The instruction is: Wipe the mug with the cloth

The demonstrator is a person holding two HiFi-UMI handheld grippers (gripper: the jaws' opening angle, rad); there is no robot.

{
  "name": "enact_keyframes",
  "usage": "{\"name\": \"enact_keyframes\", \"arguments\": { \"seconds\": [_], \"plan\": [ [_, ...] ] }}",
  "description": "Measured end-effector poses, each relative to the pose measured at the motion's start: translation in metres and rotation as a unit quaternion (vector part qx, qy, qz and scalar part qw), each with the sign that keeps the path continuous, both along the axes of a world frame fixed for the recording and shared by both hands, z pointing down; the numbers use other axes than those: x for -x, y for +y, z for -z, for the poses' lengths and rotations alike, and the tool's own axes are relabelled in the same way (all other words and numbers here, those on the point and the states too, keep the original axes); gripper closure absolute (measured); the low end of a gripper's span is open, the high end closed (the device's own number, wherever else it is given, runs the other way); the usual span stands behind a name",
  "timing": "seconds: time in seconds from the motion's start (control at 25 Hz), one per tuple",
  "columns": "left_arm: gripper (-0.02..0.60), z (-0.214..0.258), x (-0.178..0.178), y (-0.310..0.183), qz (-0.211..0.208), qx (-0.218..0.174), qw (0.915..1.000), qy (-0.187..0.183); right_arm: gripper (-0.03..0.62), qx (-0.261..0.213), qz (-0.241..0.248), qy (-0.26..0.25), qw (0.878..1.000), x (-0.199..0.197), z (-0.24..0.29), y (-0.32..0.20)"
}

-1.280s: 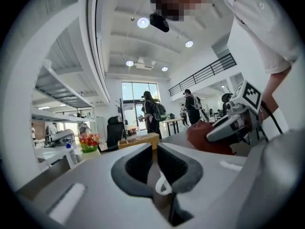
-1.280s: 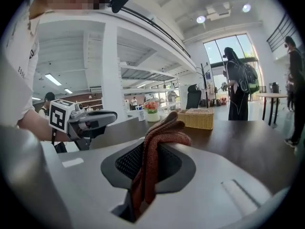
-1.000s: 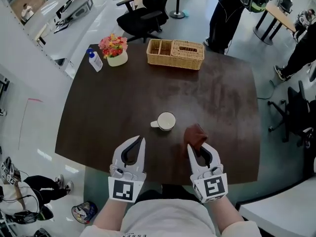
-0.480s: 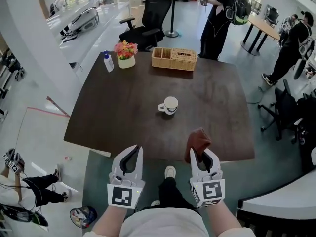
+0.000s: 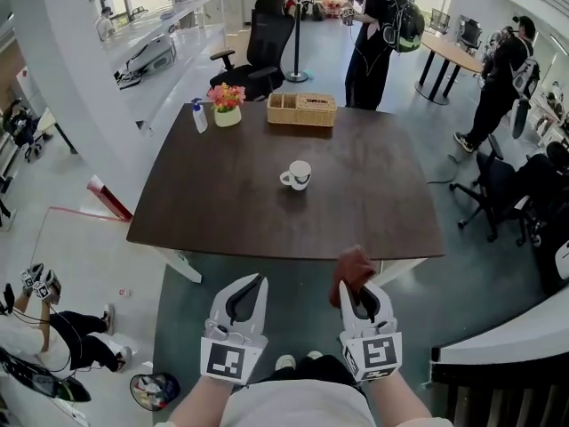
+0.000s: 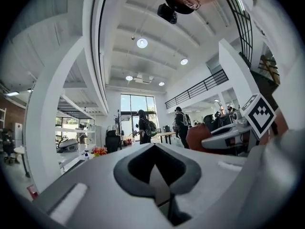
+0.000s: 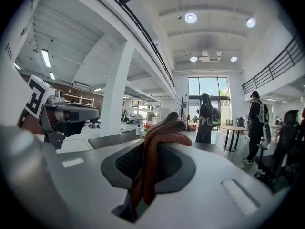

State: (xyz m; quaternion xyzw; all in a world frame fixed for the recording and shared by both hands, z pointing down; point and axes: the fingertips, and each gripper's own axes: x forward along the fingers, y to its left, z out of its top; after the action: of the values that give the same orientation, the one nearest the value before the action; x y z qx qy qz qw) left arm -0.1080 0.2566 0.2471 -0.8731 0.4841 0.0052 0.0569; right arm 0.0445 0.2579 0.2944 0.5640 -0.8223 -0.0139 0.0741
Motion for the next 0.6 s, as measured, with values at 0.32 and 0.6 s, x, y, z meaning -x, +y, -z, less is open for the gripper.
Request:
{"name": "enact_keyframes", "arguments": {
  "seconds": [0.32,0.6],
  "plan": [
    [0.581,0.006,-0.022,0.052,-0.007,-0.010,0.9998,-0.014,0.514,0.017,0.003,-0.010,1.000,-0.013,-0.003,0.060],
    [0.581,0.006,-0.041,0.093,-0.017,0.004,0.9997,-0.017,0.516,0.011,0.016,-0.004,1.000,-0.026,0.006,0.102]
  ]
}}
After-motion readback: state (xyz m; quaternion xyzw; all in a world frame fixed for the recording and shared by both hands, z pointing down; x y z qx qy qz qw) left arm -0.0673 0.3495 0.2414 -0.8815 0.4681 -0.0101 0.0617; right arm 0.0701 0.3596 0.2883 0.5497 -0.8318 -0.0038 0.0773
